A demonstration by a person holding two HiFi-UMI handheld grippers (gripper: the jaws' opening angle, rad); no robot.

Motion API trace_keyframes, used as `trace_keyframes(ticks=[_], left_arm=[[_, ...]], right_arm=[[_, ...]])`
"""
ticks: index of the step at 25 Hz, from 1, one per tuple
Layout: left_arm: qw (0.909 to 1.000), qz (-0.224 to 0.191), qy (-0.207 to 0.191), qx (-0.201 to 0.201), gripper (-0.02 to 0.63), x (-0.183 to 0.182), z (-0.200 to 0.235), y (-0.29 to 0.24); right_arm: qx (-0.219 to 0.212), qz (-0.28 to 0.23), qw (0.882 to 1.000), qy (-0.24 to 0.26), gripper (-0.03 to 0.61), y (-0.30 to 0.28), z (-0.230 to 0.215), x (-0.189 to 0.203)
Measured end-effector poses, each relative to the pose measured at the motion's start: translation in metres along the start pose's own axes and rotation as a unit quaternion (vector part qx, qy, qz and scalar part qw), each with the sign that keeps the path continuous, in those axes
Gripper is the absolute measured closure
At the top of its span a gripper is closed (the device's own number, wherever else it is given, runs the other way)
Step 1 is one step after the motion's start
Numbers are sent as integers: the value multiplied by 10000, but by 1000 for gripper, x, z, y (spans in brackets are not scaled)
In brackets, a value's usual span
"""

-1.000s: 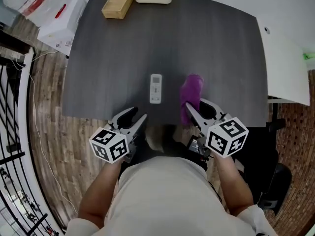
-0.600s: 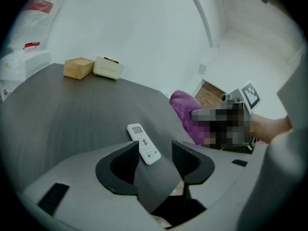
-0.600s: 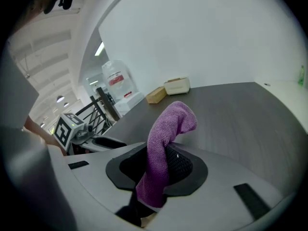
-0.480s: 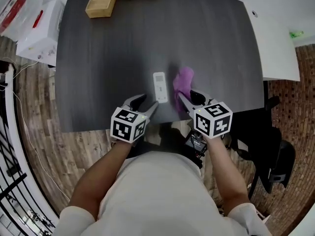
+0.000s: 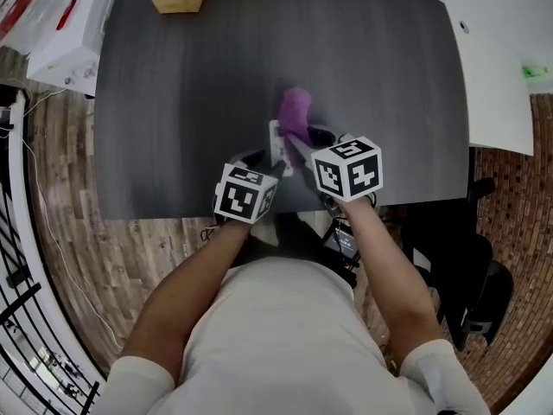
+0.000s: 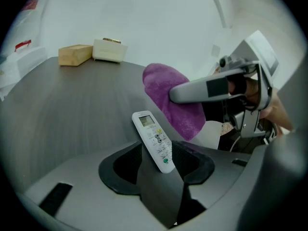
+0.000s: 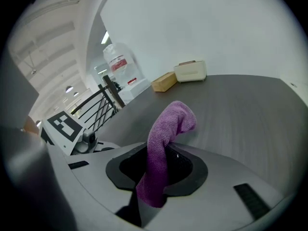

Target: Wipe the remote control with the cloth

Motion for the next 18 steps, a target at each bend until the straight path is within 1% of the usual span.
trace_keyframes(ticks=[4,8,11,13,15,16,18], left_arm=[[9996,285,79,1,420,2,-4,-15],[9980,482,360,180,423,2,-3,-23],[9971,470,520,300,422,2,-1,-25],[9968,427,587,321,425,3,1,-25],[9965,363,680,324,430,5,1,-24],[9961,317,758,328,434,6,1,-24],[9945,208,969,339,445,8,3,-24]], right_arm=[[-148,393,9991,91,482,-15,-3,6],[-249,744,9954,558,482,-23,1,9],[-328,1076,9874,1112,482,-29,8,8],[-357,1490,9788,1362,482,-38,9,10],[-310,1844,9724,1393,482,-48,4,15],[-272,1919,9724,1300,482,-50,-1,15],[-209,1925,9760,994,482,-50,-10,13]])
Point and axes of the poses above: the fingertips, and each gripper's own axes: y backward along the fingers, z to its left, x out of its underside, the point moved 8 cm from there along y, backward along the fingers, and after that the axes turned 15 degrees about -y, right-handed, at the moved point
